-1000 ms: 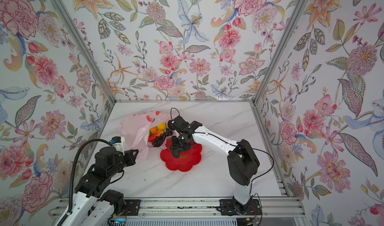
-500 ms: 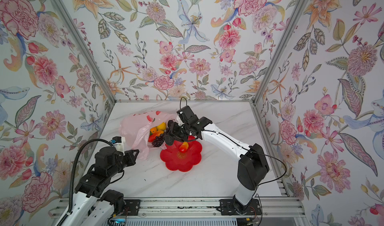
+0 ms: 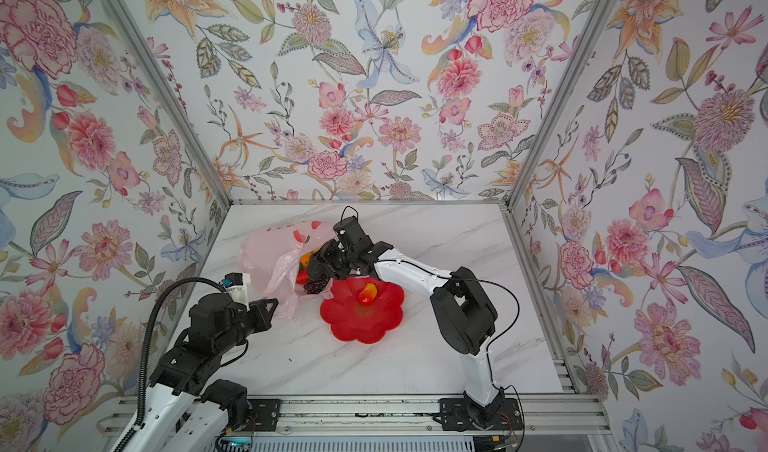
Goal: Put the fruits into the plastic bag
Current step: 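Carry the avocado with the right gripper into the bag's opening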
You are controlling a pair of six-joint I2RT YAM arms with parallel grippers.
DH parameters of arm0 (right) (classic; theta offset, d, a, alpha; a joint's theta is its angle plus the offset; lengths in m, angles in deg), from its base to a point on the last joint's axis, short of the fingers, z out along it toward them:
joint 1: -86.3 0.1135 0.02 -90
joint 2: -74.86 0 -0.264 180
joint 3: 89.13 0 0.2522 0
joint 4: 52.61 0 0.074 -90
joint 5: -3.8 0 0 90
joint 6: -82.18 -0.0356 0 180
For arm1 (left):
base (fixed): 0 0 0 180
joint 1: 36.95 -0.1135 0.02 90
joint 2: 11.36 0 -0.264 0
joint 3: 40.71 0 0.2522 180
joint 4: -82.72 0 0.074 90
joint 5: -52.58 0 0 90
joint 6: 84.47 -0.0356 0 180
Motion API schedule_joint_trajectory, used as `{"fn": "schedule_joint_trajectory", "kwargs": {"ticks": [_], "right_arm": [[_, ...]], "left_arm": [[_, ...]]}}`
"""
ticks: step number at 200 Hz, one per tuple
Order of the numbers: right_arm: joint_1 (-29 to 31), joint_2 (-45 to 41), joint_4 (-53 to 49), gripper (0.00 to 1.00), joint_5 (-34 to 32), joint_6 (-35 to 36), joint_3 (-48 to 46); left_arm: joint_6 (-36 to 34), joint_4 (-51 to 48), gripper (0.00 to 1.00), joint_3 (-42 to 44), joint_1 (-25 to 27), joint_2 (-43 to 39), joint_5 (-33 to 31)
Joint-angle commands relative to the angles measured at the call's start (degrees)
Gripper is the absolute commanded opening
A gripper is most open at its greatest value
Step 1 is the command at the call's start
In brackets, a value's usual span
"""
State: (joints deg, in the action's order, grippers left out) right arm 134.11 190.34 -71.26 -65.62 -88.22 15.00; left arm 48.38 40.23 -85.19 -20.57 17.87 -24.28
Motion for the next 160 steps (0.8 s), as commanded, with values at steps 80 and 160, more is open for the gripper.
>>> {"fn": "schedule_joint_trajectory", "kwargs": {"ticks": [80, 160], "right_arm": [[1.9, 14.8, 26.7, 0.48, -15.6, -19.0, 9.7], [-1.8, 25.5, 28.1, 0.54, -16.2, -20.6, 20.5]], "left_arm": [[-1.1, 0.3, 0.00, 0.8, -1.0, -0.4, 0.9], [-1.3, 0.1, 0.00, 0.7, -1.1, -0.8, 0.7]]}}
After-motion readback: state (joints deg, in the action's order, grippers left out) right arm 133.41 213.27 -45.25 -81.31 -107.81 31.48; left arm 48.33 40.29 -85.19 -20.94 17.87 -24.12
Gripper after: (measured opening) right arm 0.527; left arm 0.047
